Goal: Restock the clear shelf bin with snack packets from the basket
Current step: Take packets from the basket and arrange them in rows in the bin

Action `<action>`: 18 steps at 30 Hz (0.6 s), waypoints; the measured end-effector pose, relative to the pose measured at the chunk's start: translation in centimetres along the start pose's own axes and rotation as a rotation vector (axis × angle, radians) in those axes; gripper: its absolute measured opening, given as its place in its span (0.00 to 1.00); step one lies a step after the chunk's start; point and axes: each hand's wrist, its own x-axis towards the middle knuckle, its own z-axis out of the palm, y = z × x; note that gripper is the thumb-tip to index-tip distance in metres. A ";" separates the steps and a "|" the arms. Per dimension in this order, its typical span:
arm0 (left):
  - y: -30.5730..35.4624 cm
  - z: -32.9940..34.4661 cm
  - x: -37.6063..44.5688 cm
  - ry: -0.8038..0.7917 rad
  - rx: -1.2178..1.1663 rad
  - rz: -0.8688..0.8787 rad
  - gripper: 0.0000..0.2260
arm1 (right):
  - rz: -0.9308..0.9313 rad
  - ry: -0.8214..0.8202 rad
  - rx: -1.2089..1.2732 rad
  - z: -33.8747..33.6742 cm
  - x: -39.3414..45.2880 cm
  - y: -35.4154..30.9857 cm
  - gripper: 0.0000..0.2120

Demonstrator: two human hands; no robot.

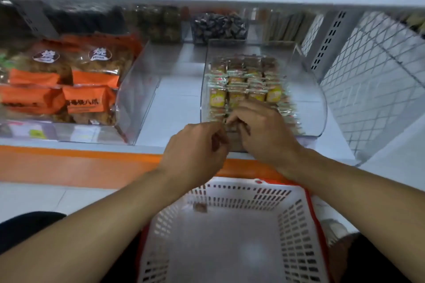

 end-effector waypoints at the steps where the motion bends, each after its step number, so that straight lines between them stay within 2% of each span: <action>1: -0.8 0.5 -0.9 -0.090 0.055 -0.032 0.03 | -0.052 -0.036 0.010 1.2 -1.5 -0.2 0.12; 5: -5.2 4.1 -4.8 -0.468 0.240 -0.124 0.03 | -0.282 -0.041 -0.141 4.1 -6.6 0.2 0.12; 7: -7.6 6.8 -6.6 -0.638 0.298 -0.121 0.09 | -0.402 -0.082 -0.152 5.0 -8.0 0.9 0.11; 10: -10.9 11.4 -9.0 -0.839 0.279 -0.177 0.19 | -0.412 -0.370 -0.085 6.7 -10.5 1.1 0.05; 12: -12.9 14.3 -10.6 -0.932 0.300 -0.231 0.22 | -0.305 -0.591 -0.198 8.9 -13.0 1.1 0.13; 13: -13.8 15.6 -11.3 -0.962 0.300 -0.276 0.24 | -0.185 -0.705 -0.230 10.2 -14.2 1.0 0.16; 16: -16.1 18.4 -12.4 -0.977 0.180 -0.447 0.28 | 0.314 -0.963 -0.107 15.3 -17.3 1.5 0.26; 18: -17.2 19.8 -12.5 -0.917 0.064 -0.543 0.28 | 0.584 -1.050 0.025 19.3 -18.7 1.8 0.31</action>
